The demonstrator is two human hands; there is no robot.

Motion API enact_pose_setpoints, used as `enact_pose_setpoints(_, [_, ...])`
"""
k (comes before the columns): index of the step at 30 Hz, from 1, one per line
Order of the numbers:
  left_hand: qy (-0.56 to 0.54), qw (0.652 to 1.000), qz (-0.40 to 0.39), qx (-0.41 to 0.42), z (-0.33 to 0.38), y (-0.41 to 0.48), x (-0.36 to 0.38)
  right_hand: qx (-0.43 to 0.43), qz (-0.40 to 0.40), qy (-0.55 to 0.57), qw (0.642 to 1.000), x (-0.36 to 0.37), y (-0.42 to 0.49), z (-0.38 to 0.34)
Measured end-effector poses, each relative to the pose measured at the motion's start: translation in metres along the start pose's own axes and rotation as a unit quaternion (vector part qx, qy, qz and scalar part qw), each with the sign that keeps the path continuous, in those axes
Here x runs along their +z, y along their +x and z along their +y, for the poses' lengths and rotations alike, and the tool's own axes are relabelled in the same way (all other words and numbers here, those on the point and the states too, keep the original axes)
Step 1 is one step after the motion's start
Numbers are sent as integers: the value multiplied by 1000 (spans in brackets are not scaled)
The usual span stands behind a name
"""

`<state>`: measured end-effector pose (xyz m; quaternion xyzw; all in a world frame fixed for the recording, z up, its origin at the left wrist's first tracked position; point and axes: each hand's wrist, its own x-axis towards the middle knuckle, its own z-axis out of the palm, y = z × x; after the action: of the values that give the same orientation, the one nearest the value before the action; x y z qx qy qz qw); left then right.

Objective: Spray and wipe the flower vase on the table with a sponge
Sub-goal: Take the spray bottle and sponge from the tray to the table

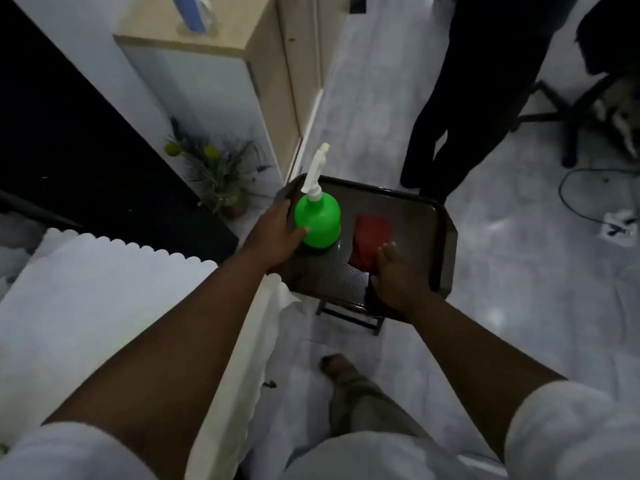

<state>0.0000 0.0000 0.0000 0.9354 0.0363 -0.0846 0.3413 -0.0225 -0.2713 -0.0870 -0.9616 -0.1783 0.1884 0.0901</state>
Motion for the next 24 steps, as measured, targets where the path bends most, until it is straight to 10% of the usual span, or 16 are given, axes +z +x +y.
enact_pose_setpoints(13, [-90, 994, 63, -27, 12, 44, 26, 14, -22, -29, 999, 3, 40, 0])
enact_pose_setpoints(24, [-61, 976, 188, -96, -18, -41, -54, -112, 68, 175, 976, -41, 53, -58])
